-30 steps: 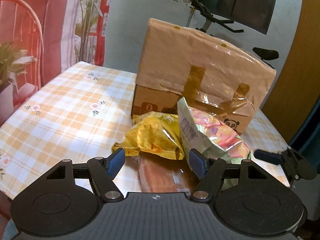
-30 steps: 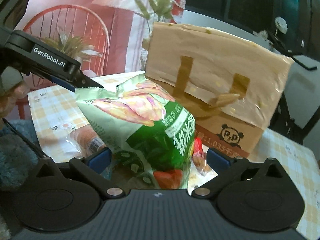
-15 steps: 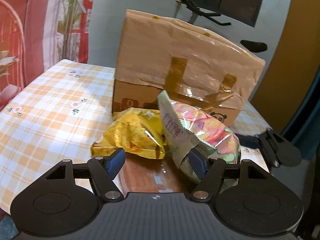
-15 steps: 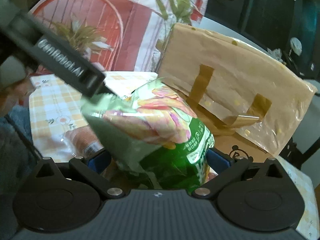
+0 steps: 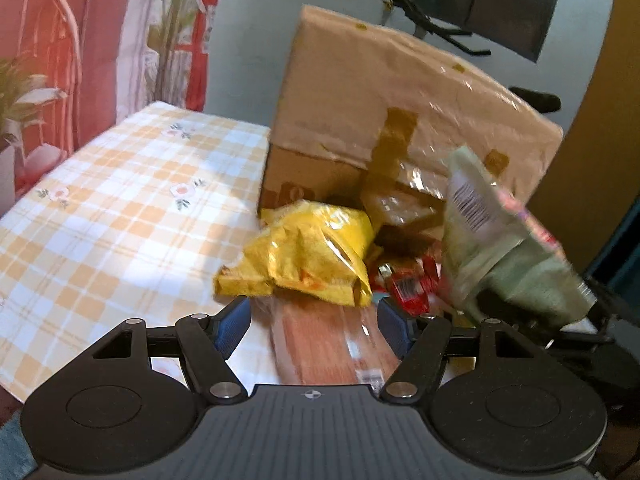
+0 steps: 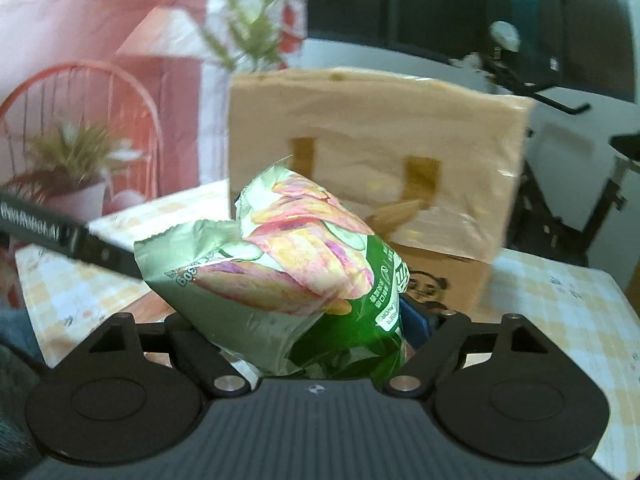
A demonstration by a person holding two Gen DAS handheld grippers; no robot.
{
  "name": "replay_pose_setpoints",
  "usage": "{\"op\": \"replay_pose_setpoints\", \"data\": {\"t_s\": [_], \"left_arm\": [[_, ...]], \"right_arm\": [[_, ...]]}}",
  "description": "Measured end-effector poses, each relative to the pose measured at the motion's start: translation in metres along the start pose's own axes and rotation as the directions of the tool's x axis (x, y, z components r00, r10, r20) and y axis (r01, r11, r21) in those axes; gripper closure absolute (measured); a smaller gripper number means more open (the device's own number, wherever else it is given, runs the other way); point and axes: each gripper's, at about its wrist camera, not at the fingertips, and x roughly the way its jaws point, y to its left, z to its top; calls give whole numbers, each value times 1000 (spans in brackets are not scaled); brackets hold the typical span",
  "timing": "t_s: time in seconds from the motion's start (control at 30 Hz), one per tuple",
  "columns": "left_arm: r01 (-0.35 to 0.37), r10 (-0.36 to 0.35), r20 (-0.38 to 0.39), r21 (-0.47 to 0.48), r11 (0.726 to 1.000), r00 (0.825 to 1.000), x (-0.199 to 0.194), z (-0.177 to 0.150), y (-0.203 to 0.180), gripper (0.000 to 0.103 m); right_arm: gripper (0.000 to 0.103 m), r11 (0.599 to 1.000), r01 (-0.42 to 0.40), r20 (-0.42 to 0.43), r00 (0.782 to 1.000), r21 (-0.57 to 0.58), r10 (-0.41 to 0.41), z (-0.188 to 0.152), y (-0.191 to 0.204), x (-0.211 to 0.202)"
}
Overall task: Organize snacks
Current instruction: 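Grasp the orange printed pastry packet with the left gripper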
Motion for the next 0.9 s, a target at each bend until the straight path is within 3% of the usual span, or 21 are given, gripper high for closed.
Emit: {"op": "replay_pose_setpoints", "data": {"t_s": [0.1, 0.63, 0.9], "left_arm": [[15, -15, -27, 22, 1000, 1000, 6, -3, -7, 29], [-43, 58, -125, 118, 992, 990, 49, -13, -23, 18], [-5, 20, -123, 120, 993, 992, 37, -17, -19, 25]], "right_arm": [[21, 999, 18, 28, 999, 27, -19, -2, -7, -12], [21, 998, 13, 24, 1000, 69, -15, -11, -11, -12], [21, 997, 4, 24, 1000, 74, -6, -12, -12, -11]]}}
